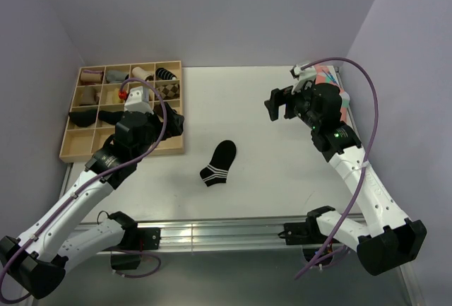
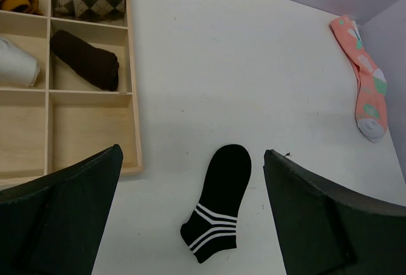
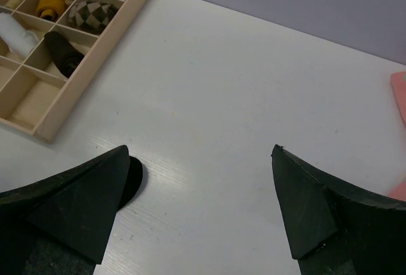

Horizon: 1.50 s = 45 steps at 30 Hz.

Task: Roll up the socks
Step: Roll the sock at the center of the board.

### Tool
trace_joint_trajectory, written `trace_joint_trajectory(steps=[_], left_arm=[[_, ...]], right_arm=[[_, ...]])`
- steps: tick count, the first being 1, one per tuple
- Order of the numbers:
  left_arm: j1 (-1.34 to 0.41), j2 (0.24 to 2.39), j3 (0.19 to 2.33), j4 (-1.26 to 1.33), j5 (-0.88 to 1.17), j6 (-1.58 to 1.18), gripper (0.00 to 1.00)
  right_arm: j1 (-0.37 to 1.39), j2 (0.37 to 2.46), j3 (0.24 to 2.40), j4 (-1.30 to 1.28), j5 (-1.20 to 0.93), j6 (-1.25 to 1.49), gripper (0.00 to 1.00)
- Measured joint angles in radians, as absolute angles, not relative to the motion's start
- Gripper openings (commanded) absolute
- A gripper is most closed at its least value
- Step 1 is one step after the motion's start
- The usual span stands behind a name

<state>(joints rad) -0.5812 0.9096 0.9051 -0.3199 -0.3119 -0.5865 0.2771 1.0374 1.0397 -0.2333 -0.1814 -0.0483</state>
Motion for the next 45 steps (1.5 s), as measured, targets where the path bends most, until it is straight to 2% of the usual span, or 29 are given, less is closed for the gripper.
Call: trace_joint_trajectory(steps=[7, 12, 23, 29, 37, 39, 45], left_arm=[[-0.581, 0.910, 0.905, -0.319, -0.312, -0.588, 0.99], [-0.581, 0.910, 0.894, -0.308, -0.312, -0.596, 1.00], [-0.581, 0.859, 0.770, -0.298, -0.318, -0.677, 0.99], [-0.581, 0.772, 0.660, -0.276, -0.321, -0.742, 0.97], [-0.581, 0.784, 0.556, -0.232, -0.340, -0.808, 0.95], [-0.581, 0.791, 0.542, -0.213, -0.344, -0.821, 0.95], [-0.581, 0.827, 0.521, -0.178, -0.347, -0.852, 0.94]], right_arm=[[0.277, 1.037, 1.040, -0.241, -0.186, -0.078, 0.99], [0.292, 1.055, 1.040, -0.269, -0.202, -0.105, 0.92], [0.683, 1.239, 0.965, -0.345, -0.200, -0.245, 0.77], [0.730, 1.241, 0.893, -0.403, -0.304, -0.416, 0.68], [0.794, 1.248, 0.799, -0.390, -0.383, -0.582, 0.55], [0.823, 1.270, 0.789, -0.372, -0.387, -0.609, 0.49], [0.880, 1.401, 0.789, -0.306, -0.387, -0.635, 0.45]])
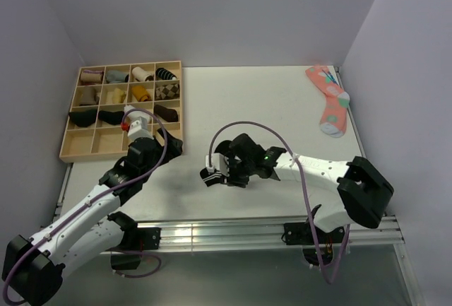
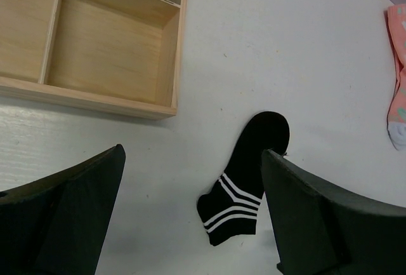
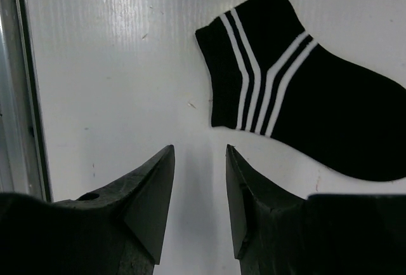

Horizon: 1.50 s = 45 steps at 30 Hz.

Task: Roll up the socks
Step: Roll the sock at the center of the board.

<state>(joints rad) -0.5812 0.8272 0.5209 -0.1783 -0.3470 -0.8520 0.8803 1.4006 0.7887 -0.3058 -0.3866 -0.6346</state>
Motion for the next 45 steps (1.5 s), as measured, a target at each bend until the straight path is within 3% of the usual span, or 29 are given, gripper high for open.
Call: trace_joint_trajectory(steps=[24, 45], left_arm=[[-0.581, 0.815, 0.482, -0.153, -0.366, -0.859, 0.95], [-0.581, 0.862, 0.464, -0.093, -0.359, -0.851, 0.95]], right_arm=[[0.983, 1.623, 0.801, -0.012, -0.329, -0.598, 0.33], [0.989, 1.599, 0.709, 0.078, -0.297, -0.604, 0.31]])
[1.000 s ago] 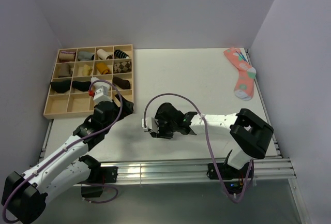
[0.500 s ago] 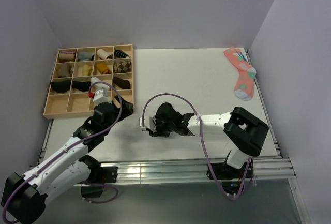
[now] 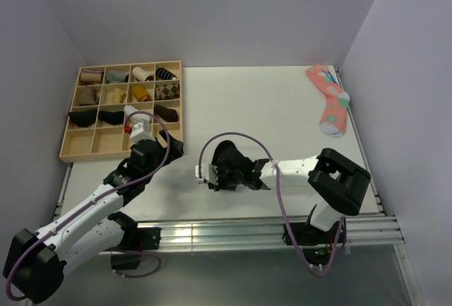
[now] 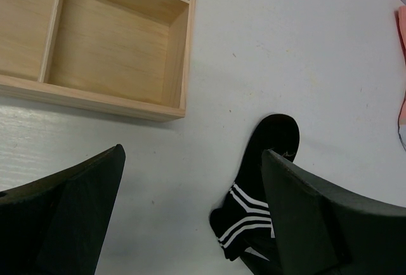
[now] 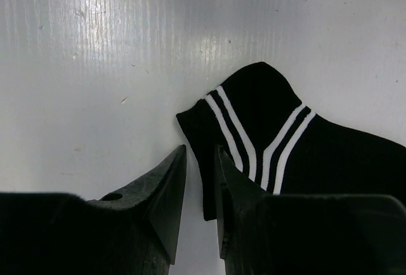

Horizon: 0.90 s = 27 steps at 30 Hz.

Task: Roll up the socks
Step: Roll the sock at the center of the board.

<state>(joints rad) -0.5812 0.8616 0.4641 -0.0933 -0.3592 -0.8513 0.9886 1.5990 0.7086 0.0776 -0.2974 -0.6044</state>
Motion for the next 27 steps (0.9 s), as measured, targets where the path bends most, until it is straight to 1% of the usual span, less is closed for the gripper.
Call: trace_joint_trajectory(steps=[5, 6, 11, 20, 27], left_arm=[[-0.581, 0.869, 0.464, -0.086, -0.355, -0.851, 0.95], [-0.581, 0.869, 0.464, -0.084, -0.355, -0.852, 0.95], [-0.581, 0.887, 0.464, -0.068, -0.352, -0.851, 0.95], [-0.581, 0.892, 0.464, -0.071, -0.346, -0.851, 0.95], [-0.581, 0.894, 0.464, -0.072, -0.346, -0.850, 0.95]], right_arm=[[0.992, 1.584, 0.700, 0.081, -0.280, -0.613, 0.32], [0.992, 1.577, 0.700, 0.078, -0.276, -0.617, 0.34], [0.992, 1.522, 0.700, 0.047, -0.273, -0.648, 0.37], [0.993, 1.547, 0.718, -0.018, -0.282, -0.688, 0.37], [0.994, 1.582, 0.727, -0.020, -0.292, -0.695, 0.36]])
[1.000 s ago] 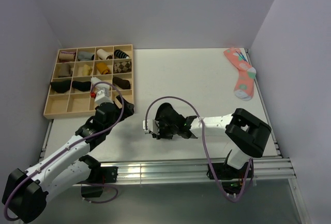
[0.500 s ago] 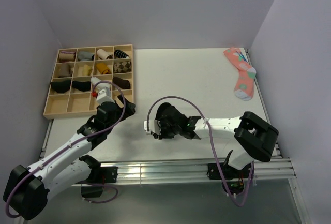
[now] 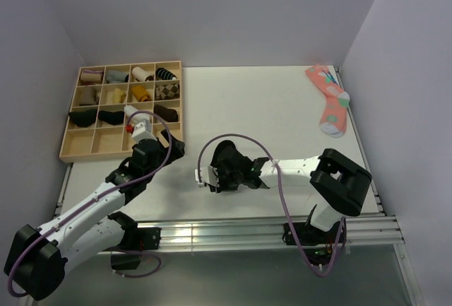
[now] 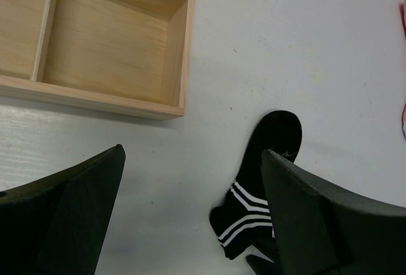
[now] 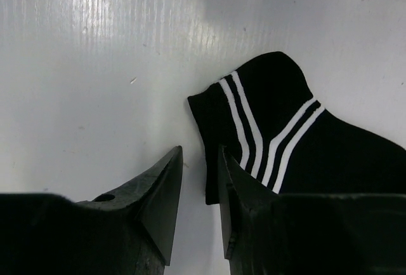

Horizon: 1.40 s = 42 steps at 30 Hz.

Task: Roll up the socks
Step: Roll the sock at the center of the board.

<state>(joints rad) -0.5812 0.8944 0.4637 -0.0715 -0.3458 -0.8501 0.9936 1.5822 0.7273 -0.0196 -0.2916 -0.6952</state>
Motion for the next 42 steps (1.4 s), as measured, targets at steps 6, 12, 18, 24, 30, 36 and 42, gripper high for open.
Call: trace_joint_trajectory(steps=[6, 12, 18, 24, 30, 36, 42], left_arm=[[-0.581, 0.921, 0.464, -0.064, -0.346, -0.846, 0.95], [-0.581, 0.955, 0.449, -0.021, -0.343, -0.828, 0.93], [-0.581, 1.006, 0.405, 0.059, -0.319, -0.816, 0.93], [-0.581, 1.061, 0.368, 0.160, -0.289, -0.786, 0.90], [-0.581, 1.069, 0.287, 0.294, -0.248, -0.760, 0.85], [-0.598, 1.048, 0.191, 0.417, -0.226, -0.754, 0.77], [-0.719, 1.046, 0.148, 0.566, -0.277, -0.693, 0.74]], right_arm=[[1.000, 1.615, 0.750, 0.005, -0.294, -0.693, 0.28], [1.002, 1.642, 0.755, 0.064, -0.279, -0.670, 0.05], [1.001, 1.684, 0.801, 0.073, -0.284, -0.624, 0.00], [0.969, 1.713, 0.876, -0.028, -0.370, -0.584, 0.00], [0.861, 1.787, 1.046, -0.254, -0.543, -0.570, 0.00], [0.743, 1.927, 1.235, -0.459, -0.704, -0.560, 0.00], [0.711, 2.042, 1.363, -0.645, -0.806, -0.556, 0.00]])
